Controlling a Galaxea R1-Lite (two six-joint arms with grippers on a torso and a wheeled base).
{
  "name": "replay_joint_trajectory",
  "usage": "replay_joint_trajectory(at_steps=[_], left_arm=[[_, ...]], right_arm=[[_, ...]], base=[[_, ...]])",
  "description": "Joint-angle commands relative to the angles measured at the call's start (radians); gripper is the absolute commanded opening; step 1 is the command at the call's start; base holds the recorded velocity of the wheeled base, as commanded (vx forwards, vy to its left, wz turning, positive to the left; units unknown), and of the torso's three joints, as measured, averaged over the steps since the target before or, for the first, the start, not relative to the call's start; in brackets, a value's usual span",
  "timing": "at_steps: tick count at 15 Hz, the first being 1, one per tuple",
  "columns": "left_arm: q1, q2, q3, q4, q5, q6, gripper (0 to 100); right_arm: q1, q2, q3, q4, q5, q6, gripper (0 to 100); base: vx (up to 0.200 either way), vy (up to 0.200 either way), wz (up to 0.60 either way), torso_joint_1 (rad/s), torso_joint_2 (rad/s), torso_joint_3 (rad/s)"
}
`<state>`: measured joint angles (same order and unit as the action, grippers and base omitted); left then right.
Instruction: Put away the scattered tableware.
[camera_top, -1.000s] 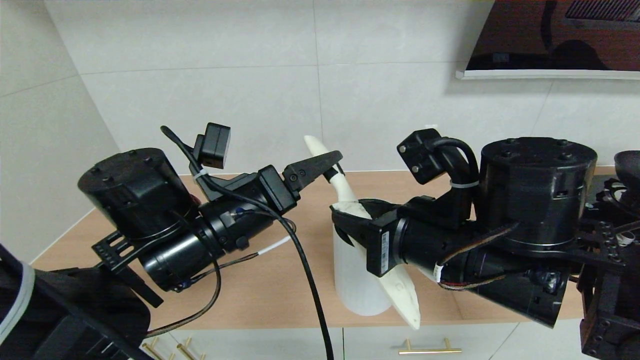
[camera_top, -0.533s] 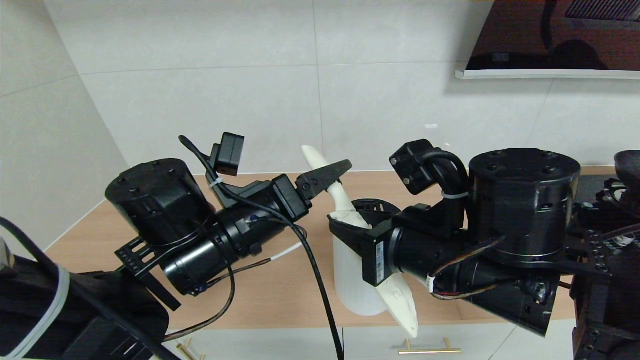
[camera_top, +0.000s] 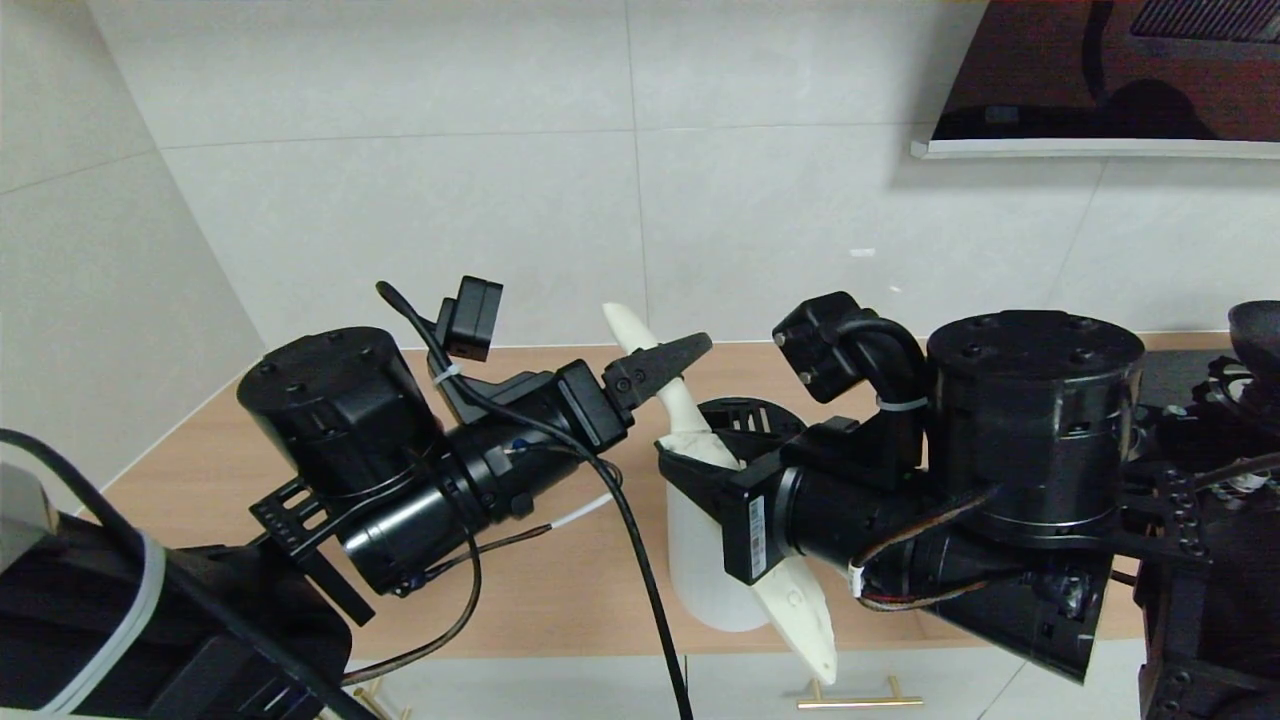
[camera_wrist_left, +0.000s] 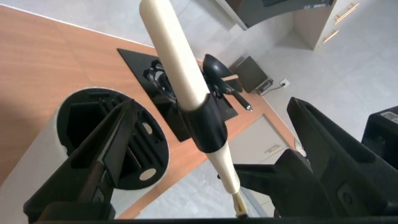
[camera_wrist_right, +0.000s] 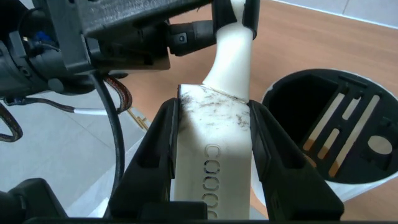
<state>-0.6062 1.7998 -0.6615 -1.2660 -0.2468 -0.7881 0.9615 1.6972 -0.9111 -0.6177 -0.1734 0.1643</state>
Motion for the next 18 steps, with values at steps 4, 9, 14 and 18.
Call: replay_joint_trajectory(at_steps=[4,9,14,18], left_arm=[[0.000,0.009,-0.001,-0.001,0.009,0.000,0],[0.000,0.007,0.000,-0.001,0.009,0.000,0],[0.000,0.004,-0.001,-0.013,0.009,-0.002,0],[0.000,0.006,-0.004,-0.015,0.011,0.000,0]], right_arm=[[0.000,-0.001,0.003,-0.001,0.000,0.000,0],[0.000,-0.001,0.003,-0.001,0.000,0.000,0],[-0.003,-0.004,0.003,-0.002,0.000,0.000,0],[-0.004,-0.001,0.003,-0.002,-0.005,0.001,100]], base=[[0.000,0.000,0.00,0.000,0.00,0.000],[0.000,0.000,0.00,0.000,0.00,0.000],[0.000,0.000,0.00,0.000,0.00,0.000],[0.000,0.000,0.00,0.000,0.00,0.000]])
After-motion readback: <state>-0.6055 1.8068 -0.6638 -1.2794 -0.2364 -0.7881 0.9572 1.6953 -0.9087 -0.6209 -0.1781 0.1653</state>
